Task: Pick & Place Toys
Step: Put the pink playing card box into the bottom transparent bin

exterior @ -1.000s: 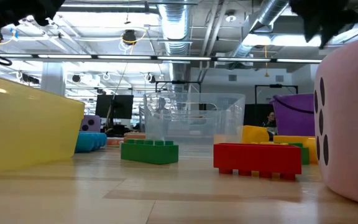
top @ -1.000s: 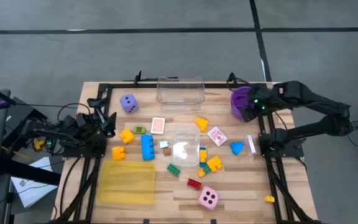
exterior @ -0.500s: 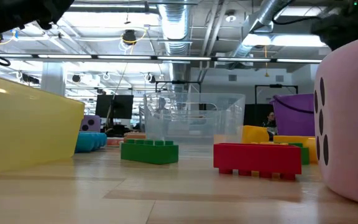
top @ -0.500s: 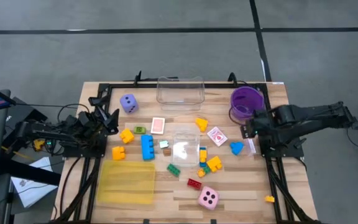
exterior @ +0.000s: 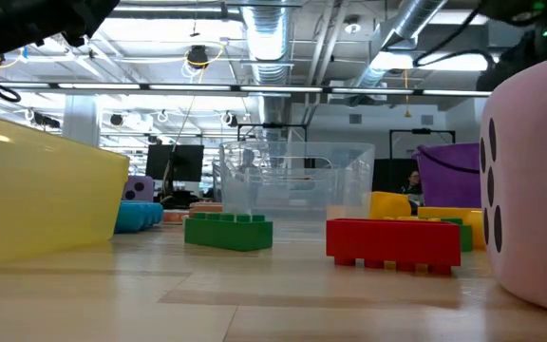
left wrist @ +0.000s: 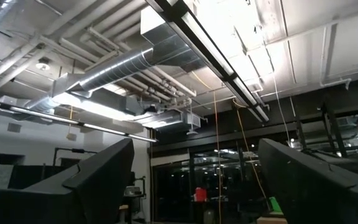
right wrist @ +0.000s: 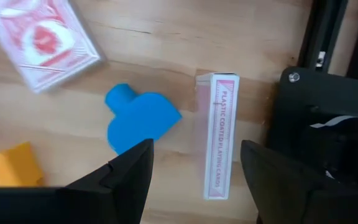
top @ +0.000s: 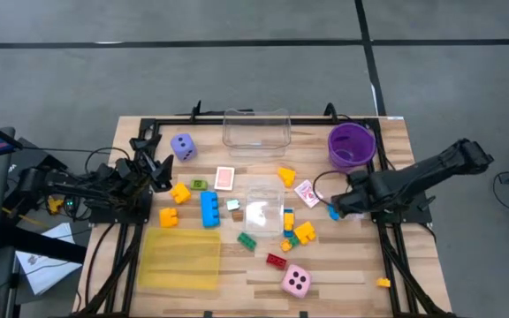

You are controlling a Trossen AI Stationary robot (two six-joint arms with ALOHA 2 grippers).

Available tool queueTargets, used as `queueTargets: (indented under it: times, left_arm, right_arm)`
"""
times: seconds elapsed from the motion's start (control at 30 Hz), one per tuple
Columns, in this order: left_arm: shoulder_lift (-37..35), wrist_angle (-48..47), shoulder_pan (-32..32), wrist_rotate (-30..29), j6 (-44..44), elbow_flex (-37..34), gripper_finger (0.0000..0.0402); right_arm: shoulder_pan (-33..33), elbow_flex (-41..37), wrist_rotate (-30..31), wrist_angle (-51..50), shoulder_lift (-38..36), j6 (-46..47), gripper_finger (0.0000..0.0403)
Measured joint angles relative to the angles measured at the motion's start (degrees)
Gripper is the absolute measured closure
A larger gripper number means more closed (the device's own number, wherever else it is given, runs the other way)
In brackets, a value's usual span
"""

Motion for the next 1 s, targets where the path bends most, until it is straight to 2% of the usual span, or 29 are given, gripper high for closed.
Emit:
queueTargets:
  times: [0.33, 0.67, 1.0]
  left_arm:
    - [0.00, -0.04, 0.00, 0.00, -0.42, 0.02, 0.0066]
    - [0.00, -0.08, 0.00, 0.02, -0.42, 0.04, 0.0066]
    - [0.00, -0.11, 0.00, 0.04, -0.45, 0.07, 0.0066]
  right_arm:
    - [3.37, 0.00, -3.90, 0.46, 11.18, 2.44, 0.0168]
    - [7.10, 0.00, -4.41, 1.95, 15.39, 6.38, 0.0168]
    - [7.01, -0.02, -4.05, 1.91, 18.39, 5.97, 0.0168]
